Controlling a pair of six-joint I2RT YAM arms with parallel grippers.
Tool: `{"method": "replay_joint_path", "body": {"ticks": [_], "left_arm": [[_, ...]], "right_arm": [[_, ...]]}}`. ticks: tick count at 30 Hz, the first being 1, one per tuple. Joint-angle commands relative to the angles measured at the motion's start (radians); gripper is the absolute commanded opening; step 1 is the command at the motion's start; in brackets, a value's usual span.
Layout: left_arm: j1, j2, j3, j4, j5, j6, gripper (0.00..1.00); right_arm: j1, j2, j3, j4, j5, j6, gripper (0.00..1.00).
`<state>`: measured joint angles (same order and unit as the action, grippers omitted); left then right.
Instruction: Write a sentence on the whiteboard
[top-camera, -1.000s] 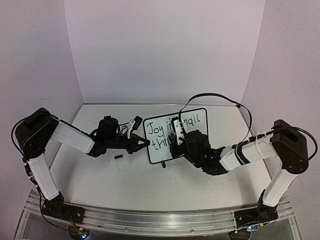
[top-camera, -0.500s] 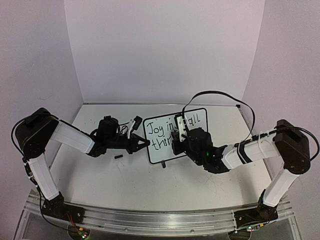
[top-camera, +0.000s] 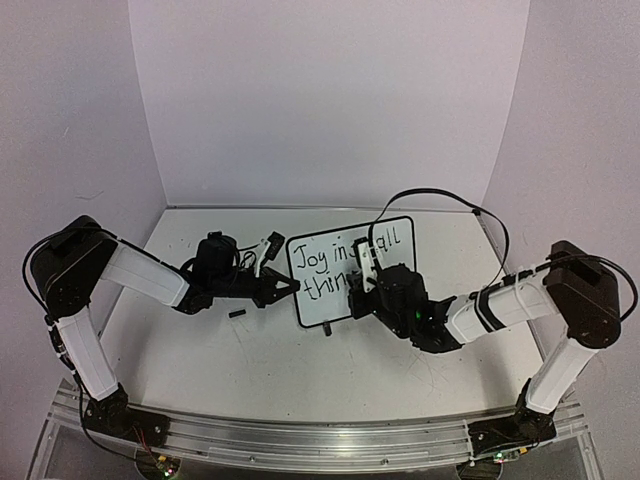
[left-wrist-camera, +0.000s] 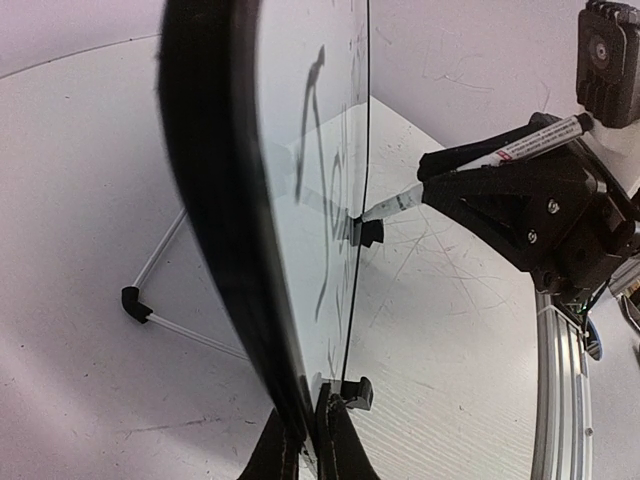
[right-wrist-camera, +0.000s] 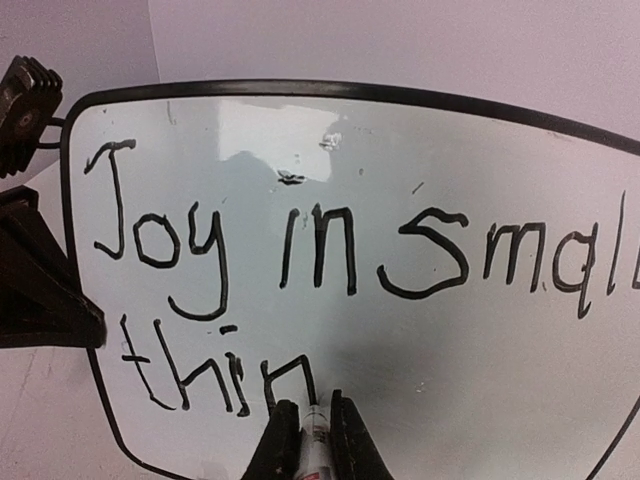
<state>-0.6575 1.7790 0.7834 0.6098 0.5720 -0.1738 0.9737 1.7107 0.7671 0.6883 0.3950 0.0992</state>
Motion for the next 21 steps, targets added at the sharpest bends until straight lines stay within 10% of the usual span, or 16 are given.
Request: {"method": "replay_joint_path", "body": {"ticks": [1,21], "left_arm": [[0.015,-0.009,-0.007,-0.083,-0.092,0.072,0.0],[0.016,-0.014,-0.011,-0.084,-0.092,0.07,0.0]], "right_arm": [[-0.018,-0.012,-0.015,-0.016,0.017,0.017,0.0],[-0.054,-0.096,-0.014,0.019,-0.047,0.029,0.0]]}}
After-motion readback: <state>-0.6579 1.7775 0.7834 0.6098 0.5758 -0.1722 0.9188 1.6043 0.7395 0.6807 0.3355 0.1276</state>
